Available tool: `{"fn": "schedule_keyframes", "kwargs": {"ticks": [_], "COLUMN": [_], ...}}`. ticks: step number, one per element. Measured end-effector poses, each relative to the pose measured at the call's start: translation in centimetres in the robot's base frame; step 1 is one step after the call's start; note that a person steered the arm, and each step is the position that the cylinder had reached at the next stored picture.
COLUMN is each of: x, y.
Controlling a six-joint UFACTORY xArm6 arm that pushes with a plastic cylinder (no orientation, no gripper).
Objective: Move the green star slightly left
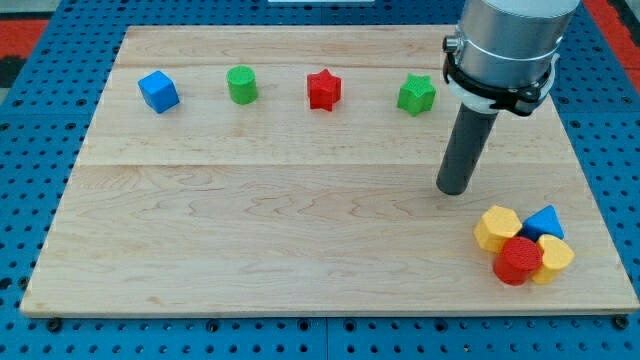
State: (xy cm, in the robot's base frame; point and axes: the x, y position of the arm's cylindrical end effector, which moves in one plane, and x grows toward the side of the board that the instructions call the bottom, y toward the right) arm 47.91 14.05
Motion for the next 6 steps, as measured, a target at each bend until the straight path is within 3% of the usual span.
{"fn": "schedule_keyframes", "kwargs": {"ticks": [1, 3, 5, 6], "x": [-2.3, -11.6, -13.9, -14.6], "y": [-0.2, -0.6, -1.4, 3.1]}}
